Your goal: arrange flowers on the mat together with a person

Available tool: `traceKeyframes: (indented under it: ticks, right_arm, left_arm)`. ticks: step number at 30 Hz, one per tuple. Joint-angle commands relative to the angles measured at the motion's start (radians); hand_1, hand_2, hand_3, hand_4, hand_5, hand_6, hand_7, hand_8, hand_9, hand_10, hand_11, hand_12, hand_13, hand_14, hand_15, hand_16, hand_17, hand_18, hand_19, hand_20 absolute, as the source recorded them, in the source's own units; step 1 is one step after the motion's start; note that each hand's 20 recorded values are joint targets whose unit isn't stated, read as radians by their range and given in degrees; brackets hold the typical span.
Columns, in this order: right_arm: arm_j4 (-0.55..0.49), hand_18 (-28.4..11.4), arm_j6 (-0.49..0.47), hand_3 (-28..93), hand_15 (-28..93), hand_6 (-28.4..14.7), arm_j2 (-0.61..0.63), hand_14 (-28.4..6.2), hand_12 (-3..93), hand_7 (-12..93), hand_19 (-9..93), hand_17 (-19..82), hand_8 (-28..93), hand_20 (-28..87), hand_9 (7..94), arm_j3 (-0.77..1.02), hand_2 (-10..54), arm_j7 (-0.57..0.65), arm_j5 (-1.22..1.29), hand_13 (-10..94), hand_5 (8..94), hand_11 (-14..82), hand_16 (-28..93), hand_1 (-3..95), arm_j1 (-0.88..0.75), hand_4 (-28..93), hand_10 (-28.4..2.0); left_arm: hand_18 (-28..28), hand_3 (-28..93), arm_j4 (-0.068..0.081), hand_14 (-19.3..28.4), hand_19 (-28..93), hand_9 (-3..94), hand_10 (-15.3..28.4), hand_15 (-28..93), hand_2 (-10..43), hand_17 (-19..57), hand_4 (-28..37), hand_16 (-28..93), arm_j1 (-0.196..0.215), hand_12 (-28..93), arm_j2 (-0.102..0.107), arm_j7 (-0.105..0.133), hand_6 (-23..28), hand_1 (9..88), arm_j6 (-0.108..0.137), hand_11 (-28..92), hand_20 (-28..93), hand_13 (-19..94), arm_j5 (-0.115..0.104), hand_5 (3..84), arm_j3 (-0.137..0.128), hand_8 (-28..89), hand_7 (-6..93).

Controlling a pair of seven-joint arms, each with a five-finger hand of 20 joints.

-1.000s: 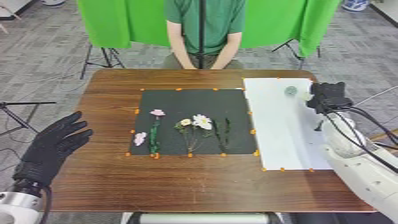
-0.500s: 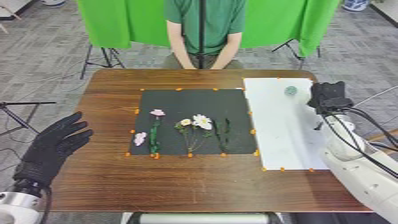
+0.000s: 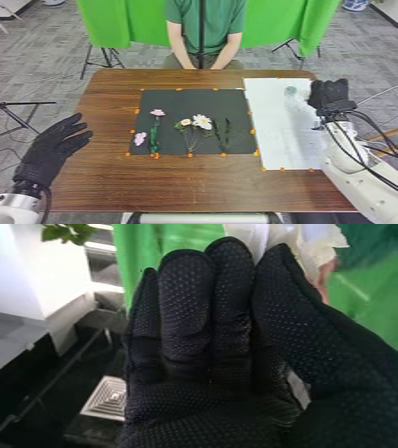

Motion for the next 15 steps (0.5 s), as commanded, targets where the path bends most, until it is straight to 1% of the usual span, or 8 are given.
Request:
traceKeyframes:
  ticks: [1,5,7,10,11,12,13,15]
  right_arm:
    - [-0.124,-13.6,0.000,79,58,2.7,-0.033,-5.3,53.7,53,51,25,5,34,77.6,-0.049,-7.7,-0.171,0.030,66,65.3,30.3,37,48.5,0.038,-28,-6.0]
    - [-0.133,-13.5,-0.005,79,58,2.8,-0.070,-5.2,53.7,53,51,25,5,34,77.1,-0.126,-7.5,-0.234,0.042,66,65.1,30.4,38,48.4,0.098,-28,-5.9]
    - [-0.144,-13.5,-0.011,79,58,2.9,-0.086,-5.2,53.6,53,51,25,5,34,77.2,-0.168,-7.4,-0.259,0.045,66,65.0,30.4,38,48.3,0.129,-28,-5.9]
    - [-0.146,-13.6,-0.012,79,58,2.9,-0.114,-5.2,53.4,53,51,25,5,34,77.2,-0.220,-7.4,-0.306,0.053,66,64.8,30.5,37,48.3,0.172,-28,-5.9]
    - [-0.146,-13.6,-0.011,79,58,3.0,-0.120,-5.2,53.4,53,51,25,5,34,77.3,-0.240,-7.3,-0.313,0.057,66,64.8,30.5,37,48.3,0.189,-28,-5.9]
    - [-0.141,-13.6,-0.009,79,58,2.9,-0.128,-5.2,53.4,53,51,25,5,34,77.2,-0.260,-7.3,-0.324,0.058,66,64.8,30.5,37,48.3,0.204,-28,-5.9]
    - [-0.133,-13.5,-0.015,79,58,3.0,-0.140,-5.2,53.4,53,51,25,5,34,77.2,-0.274,-7.3,-0.334,0.053,66,64.7,30.6,37,48.3,0.217,-28,-5.9]
    - [-0.119,-13.5,-0.019,79,58,3.0,-0.156,-5.2,53.4,53,51,25,5,34,77.2,-0.304,-7.2,-0.356,0.052,66,64.7,30.6,37,48.2,0.241,-28,-5.9]
  left_arm:
    - [22.1,69,-0.003,15.8,49,29.9,12.6,37,-1.8,-5.5,-22.7,0,0.022,18,-0.015,-0.008,5.2,30.5,0.006,22,8,26,-0.001,34.0,-0.002,-9,19.2]
    - [22.1,69,0.000,15.8,49,29.9,12.5,37,-1.8,-5.5,-22.7,0,0.010,18,-0.012,-0.013,5.3,30.5,0.000,22,8,26,0.000,34.1,0.008,-9,19.1]
    - [22.2,69,0.001,15.8,49,29.8,12.5,37,-1.7,-5.5,-22.7,0,0.008,18,-0.011,-0.012,5.3,30.5,0.001,22,8,26,0.000,34.0,0.013,-9,19.0]
    - [22.2,69,-0.003,15.8,49,29.8,12.6,37,-1.7,-5.5,-22.6,0,0.016,18,-0.014,-0.013,5.2,30.5,0.008,22,8,26,-0.001,34.0,0.011,-9,19.0]
    - [22.2,69,-0.001,15.8,49,29.8,12.6,37,-1.7,-5.5,-22.6,0,0.013,18,-0.013,-0.012,5.2,30.5,0.005,22,8,26,-0.002,34.0,0.013,-9,19.0]
    - [22.2,69,-0.002,15.8,49,29.8,12.6,37,-1.7,-5.5,-22.8,0,0.012,18,-0.015,-0.016,5.3,30.6,0.002,22,8,26,0.000,34.0,0.011,-9,19.0]
    - [22.1,69,-0.003,15.8,49,29.8,12.6,37,-1.7,-5.5,-22.7,0,0.012,18,-0.016,-0.016,5.3,30.6,0.007,22,8,26,0.000,34.0,0.012,-9,19.0]
    - [22.1,69,-0.004,15.8,49,29.8,12.7,37,-1.8,-5.5,-22.7,0,0.015,18,-0.016,-0.015,5.3,30.5,0.006,22,8,26,-0.001,34.0,0.011,-9,19.0]
